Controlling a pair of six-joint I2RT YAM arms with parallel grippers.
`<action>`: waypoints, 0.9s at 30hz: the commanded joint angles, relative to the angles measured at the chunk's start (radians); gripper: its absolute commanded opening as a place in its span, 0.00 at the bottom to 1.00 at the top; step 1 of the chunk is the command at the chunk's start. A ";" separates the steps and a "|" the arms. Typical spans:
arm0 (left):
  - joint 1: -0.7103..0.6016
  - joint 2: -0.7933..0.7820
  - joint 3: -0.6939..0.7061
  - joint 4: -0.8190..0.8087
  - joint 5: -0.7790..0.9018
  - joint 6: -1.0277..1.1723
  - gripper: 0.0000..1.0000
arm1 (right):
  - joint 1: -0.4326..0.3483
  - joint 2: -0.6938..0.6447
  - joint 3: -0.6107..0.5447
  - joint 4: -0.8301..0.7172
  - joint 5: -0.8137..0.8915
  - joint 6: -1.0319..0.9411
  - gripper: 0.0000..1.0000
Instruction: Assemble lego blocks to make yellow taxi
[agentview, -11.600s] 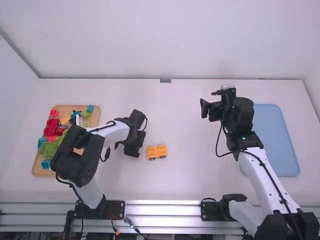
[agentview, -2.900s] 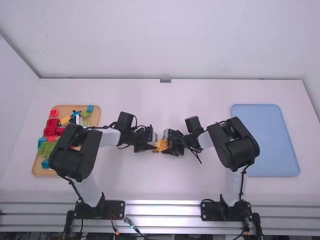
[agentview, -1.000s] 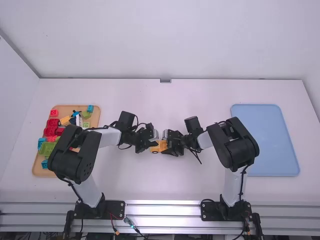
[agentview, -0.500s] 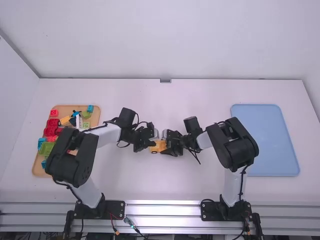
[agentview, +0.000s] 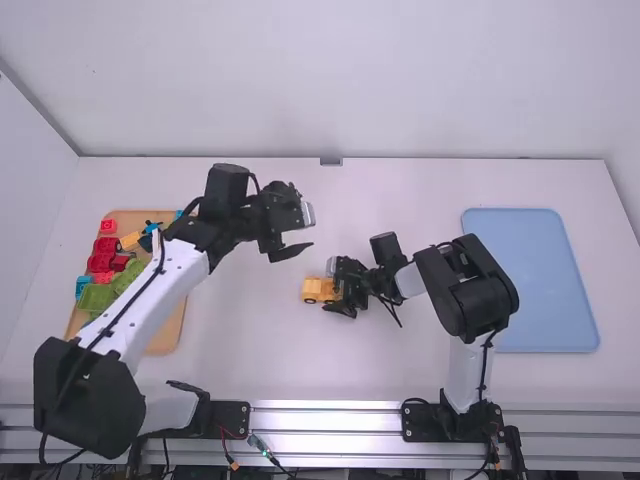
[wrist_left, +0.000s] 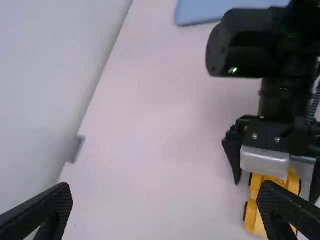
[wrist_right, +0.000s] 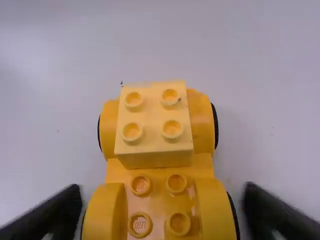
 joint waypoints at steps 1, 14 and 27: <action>0.004 0.008 -0.009 -0.006 -0.092 -0.158 0.99 | -0.001 0.006 -0.004 -0.005 0.012 0.007 0.99; 0.005 0.008 -0.021 0.034 -0.620 -0.730 0.99 | -0.004 -0.410 -0.004 -0.460 0.362 -0.025 0.99; 0.415 0.098 0.179 -0.156 -0.830 -0.868 0.99 | -0.002 -0.688 -0.004 -0.559 0.434 -0.025 0.99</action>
